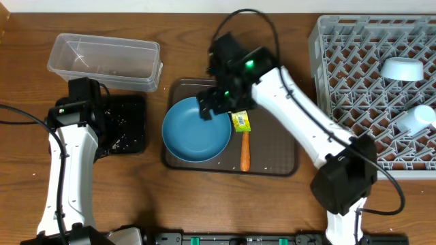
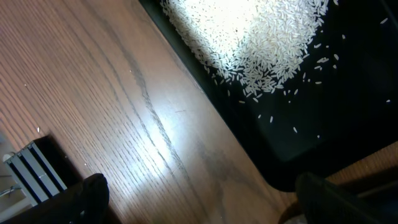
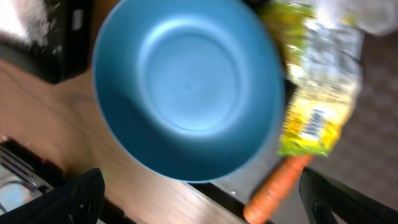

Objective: Sort waste into correct bins and load items into the dishwasher rack
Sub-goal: 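Reach the right gripper to the blue bowl rim and grasp it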

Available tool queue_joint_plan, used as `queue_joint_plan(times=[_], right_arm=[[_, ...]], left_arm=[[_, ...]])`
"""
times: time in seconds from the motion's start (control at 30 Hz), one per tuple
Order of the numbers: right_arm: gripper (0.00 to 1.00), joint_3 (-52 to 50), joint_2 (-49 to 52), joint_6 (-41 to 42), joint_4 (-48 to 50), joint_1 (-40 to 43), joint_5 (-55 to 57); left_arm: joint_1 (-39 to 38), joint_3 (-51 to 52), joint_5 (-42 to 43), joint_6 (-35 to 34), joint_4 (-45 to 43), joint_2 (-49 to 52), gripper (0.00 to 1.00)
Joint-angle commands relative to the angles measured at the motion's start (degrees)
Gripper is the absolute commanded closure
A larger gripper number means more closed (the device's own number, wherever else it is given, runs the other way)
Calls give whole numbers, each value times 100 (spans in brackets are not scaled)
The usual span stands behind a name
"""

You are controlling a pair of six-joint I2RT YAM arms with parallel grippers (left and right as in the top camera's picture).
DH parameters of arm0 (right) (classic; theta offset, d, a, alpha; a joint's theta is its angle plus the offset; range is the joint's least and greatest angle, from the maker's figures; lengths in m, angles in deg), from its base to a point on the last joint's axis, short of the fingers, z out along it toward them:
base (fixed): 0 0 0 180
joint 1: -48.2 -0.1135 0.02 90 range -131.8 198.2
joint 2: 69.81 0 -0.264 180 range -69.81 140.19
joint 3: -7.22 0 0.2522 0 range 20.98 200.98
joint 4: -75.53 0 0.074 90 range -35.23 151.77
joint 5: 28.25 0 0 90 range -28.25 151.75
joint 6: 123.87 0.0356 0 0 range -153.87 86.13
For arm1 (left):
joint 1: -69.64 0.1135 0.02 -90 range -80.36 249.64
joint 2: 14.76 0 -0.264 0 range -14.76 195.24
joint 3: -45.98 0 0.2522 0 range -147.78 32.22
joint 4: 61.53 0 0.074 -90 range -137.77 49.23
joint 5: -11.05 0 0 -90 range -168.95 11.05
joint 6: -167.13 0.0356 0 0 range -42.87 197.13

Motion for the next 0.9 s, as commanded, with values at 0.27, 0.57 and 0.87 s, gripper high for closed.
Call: queue_joint_plan(times=[0.27, 0.57, 0.87], right_arm=[[11, -24, 66, -743, 236, -1493, 1174], [12, -24, 693, -269, 476, -2260, 1582], [25, -24, 1279, -92, 529, -2354, 1665]], left_arm=[[26, -83, -72, -90, 17, 0, 1], [26, -83, -72, -92, 17, 0, 1], [26, -83, -72, -90, 15, 0, 1]])
